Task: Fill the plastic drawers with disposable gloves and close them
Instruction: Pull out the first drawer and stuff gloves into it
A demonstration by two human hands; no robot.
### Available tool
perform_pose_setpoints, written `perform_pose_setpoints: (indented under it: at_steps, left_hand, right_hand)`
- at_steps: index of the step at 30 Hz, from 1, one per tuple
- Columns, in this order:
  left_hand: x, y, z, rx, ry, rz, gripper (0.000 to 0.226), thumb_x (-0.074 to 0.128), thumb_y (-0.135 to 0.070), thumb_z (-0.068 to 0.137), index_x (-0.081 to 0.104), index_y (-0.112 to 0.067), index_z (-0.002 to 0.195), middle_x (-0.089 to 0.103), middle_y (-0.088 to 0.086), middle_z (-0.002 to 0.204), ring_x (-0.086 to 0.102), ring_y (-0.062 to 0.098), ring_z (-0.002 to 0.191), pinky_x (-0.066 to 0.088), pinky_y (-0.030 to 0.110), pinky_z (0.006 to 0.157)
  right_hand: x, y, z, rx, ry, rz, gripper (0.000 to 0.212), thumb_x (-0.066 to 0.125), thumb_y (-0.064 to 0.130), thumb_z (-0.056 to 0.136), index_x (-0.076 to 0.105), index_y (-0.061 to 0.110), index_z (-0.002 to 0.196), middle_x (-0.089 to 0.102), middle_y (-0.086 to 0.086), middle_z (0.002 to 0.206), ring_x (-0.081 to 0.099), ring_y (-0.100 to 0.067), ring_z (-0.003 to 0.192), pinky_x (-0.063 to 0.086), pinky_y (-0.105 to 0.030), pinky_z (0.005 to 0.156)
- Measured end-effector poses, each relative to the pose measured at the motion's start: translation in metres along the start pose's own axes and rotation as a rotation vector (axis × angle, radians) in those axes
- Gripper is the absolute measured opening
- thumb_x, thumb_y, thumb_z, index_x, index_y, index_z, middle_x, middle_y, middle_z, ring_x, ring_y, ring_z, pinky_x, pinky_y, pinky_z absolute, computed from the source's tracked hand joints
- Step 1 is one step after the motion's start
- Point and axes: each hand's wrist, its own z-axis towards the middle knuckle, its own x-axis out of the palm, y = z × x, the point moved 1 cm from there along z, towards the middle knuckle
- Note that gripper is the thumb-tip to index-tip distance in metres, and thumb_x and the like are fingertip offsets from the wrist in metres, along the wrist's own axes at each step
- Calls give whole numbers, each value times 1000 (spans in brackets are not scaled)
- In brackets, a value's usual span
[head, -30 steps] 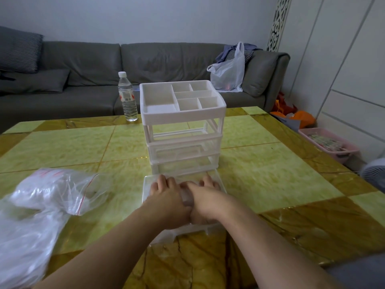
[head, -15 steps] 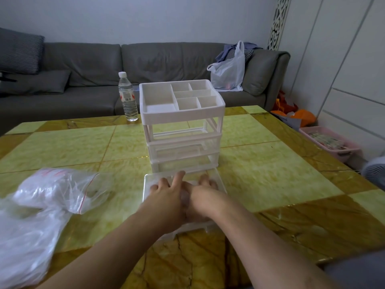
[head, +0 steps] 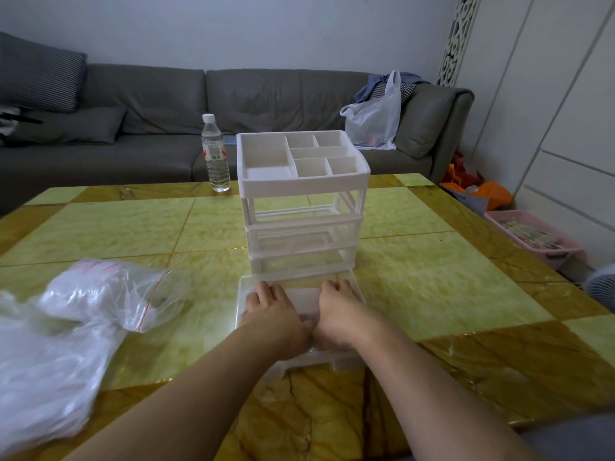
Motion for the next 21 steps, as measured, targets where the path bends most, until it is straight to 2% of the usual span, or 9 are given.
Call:
perform_pose_setpoints:
  at_steps: [3, 6, 9, 12, 14, 17, 19, 21]
  left_hand:
    - [-14, 1, -2, 41, 53, 12, 81, 49, -60, 99, 27, -4, 153, 28, 20, 151, 35, 39, 136, 39, 44, 112]
    - [-34, 7, -16, 119, -16, -125, 75, 56, -51, 100, 28, -11, 157, 34, 16, 156, 43, 36, 139, 45, 44, 111]
    - [-49, 20, -35, 228, -161, -277, 61, 60, -34, 102, 37, -22, 157, 44, 3, 156, 47, 22, 139, 43, 36, 114]
    - [-61, 38, -57, 303, -263, -525, 42, 60, -20, 101, 58, -31, 141, 60, -15, 137, 57, 0, 124, 47, 26, 110]
    - [-67, 59, -70, 309, -348, -657, 32, 61, -15, 97, 69, -33, 122, 69, -19, 116, 63, -7, 107, 55, 23, 98]
    - [-68, 100, -81, 222, -505, -674, 21, 65, -13, 91, 70, -32, 98, 71, -16, 92, 66, -2, 90, 56, 19, 79]
    - [-67, 136, -91, 116, -590, -632, 15, 67, -17, 90, 65, -32, 89, 68, -13, 82, 63, 1, 80, 51, 17, 68]
    - [-63, 175, -97, -10, -617, -516, 12, 69, -27, 90, 58, -32, 88, 64, -11, 80, 59, 3, 75, 49, 22, 65]
  right_hand:
    - [1, 2, -2, 1, -26, -35, 86, 78, 31, 88, 31, 9, 157, 23, -10, 163, 30, -30, 153, 33, -40, 125]
    - [-2, 0, -10, -44, -107, 25, 53, 66, 22, 96, 49, 14, 146, 46, -7, 151, 48, -27, 142, 44, -33, 113]
    - [-11, -4, -20, -46, -182, 186, 58, 63, 7, 97, 49, 20, 152, 53, -5, 150, 56, -23, 132, 46, -30, 98]
    - [-16, -3, -24, -84, -339, 279, 51, 60, -2, 88, 68, 22, 132, 68, -2, 134, 62, -17, 108, 46, -27, 82]
    - [-15, 3, -23, -103, -443, 356, 45, 59, -7, 83, 79, 25, 107, 77, 2, 114, 68, -15, 103, 48, -26, 82]
    - [-19, 6, -27, -98, -585, 486, 41, 60, -10, 80, 77, 27, 73, 76, 7, 79, 72, -19, 86, 48, -29, 73]
    - [-20, 13, -32, -109, -655, 561, 39, 58, -10, 78, 74, 22, 63, 70, 3, 62, 67, -25, 71, 44, -30, 61]
    - [-19, 22, -39, -121, -702, 579, 37, 56, -11, 78, 71, 17, 59, 66, -3, 57, 59, -29, 61, 40, -31, 56]
